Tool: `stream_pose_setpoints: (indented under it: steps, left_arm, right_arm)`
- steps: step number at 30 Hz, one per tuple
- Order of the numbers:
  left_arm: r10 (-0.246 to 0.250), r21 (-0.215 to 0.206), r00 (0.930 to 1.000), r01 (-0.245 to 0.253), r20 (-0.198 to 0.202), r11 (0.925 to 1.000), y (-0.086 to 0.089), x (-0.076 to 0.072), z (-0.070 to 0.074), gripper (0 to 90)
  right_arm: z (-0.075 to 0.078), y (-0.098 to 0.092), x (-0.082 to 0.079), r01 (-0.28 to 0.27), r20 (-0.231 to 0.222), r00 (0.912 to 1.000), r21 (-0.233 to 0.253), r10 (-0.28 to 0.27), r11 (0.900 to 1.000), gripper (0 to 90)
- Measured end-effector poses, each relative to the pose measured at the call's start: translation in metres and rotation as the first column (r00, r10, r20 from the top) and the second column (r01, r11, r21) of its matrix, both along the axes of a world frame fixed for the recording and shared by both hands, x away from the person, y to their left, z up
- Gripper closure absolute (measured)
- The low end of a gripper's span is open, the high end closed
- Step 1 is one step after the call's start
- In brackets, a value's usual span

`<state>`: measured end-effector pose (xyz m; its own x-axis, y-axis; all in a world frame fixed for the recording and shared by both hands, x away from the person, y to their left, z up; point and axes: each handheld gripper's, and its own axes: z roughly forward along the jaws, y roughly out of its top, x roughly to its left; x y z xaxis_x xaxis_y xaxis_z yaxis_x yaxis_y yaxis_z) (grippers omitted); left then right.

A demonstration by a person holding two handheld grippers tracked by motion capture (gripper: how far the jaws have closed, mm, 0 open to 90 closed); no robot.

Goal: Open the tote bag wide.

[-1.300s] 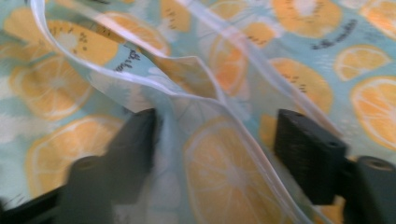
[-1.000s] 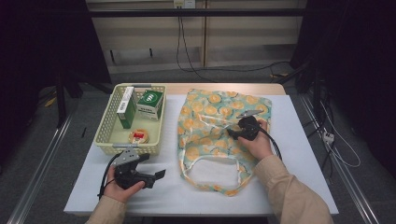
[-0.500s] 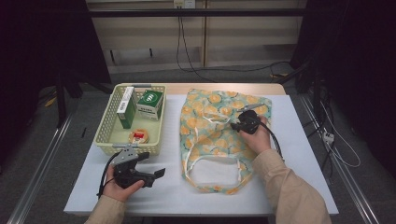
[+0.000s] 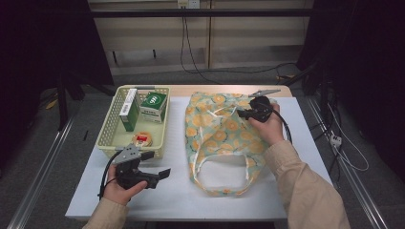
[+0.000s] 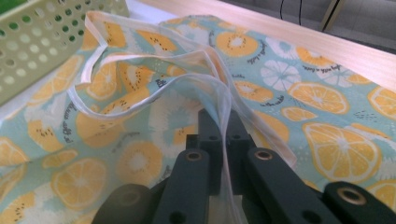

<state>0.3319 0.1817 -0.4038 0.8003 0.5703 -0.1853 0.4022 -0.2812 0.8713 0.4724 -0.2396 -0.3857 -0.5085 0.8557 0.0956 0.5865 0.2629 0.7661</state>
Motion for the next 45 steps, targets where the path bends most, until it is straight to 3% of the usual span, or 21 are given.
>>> stream_pose_setpoints:
  steps: [6, 9, 15, 19, 23, 32, 36, 45]
  left_arm:
    - [-0.011, 0.000, 0.9999, 0.011, 0.013, 0.9999, -0.003, 0.002, 0.010, 6.9]
    - [-0.013, -0.001, 0.9998, 0.013, 0.015, 0.9999, -0.002, 0.004, 0.010, 6.9]
    - [-0.011, -0.003, 0.9999, 0.011, 0.008, 0.9999, -0.001, 0.006, 0.012, 6.9]
    - [-0.010, -0.003, 0.9999, 0.010, 0.012, 0.9999, 0.000, 0.009, 0.019, 6.9]
    - [-0.013, -0.005, 0.9996, 0.014, 0.024, 0.9999, 0.000, 0.014, 0.027, 6.9]
    - [-0.012, -0.001, 0.9997, 0.012, 0.022, 0.9999, 0.003, 0.037, 0.047, 6.5]
    - [-0.009, -0.029, 0.9999, 0.009, 0.010, 0.9995, 0.006, 0.048, 0.055, 5.8]
    - [0.009, -0.003, 0.9996, -0.009, 0.027, 1.0000, 0.016, 0.068, 0.063, 5.6]
  right_arm:
    - [0.007, 0.004, 0.000, -0.002, 0.009, 1.0000, 0.026, 0.002, 1.000, 88.9]
    - [0.006, 0.007, -0.002, -0.005, 0.005, 1.0000, 0.016, 0.004, 1.000, 88.0]
    - [0.006, 0.015, 0.000, -0.025, -0.009, 0.9996, 0.073, 0.025, 0.997, 87.1]
    - [0.008, 0.021, 0.002, -0.025, -0.012, 0.9996, 0.085, 0.026, 0.996, 88.6]
    - [0.010, 0.025, 0.002, -0.039, 0.002, 0.9992, 0.066, 0.039, 0.997, 88.8]
    - [0.012, 0.024, 0.000, -0.045, 0.022, 0.9988, 0.059, 0.044, 0.997, 89.1]
    - [0.013, 0.025, -0.001, -0.052, 0.018, 0.9985, 0.056, 0.051, 0.997, 89.1]
    - [0.015, 0.023, -0.003, -0.049, 0.026, 0.9985, 0.056, 0.047, 0.997, 89.1]
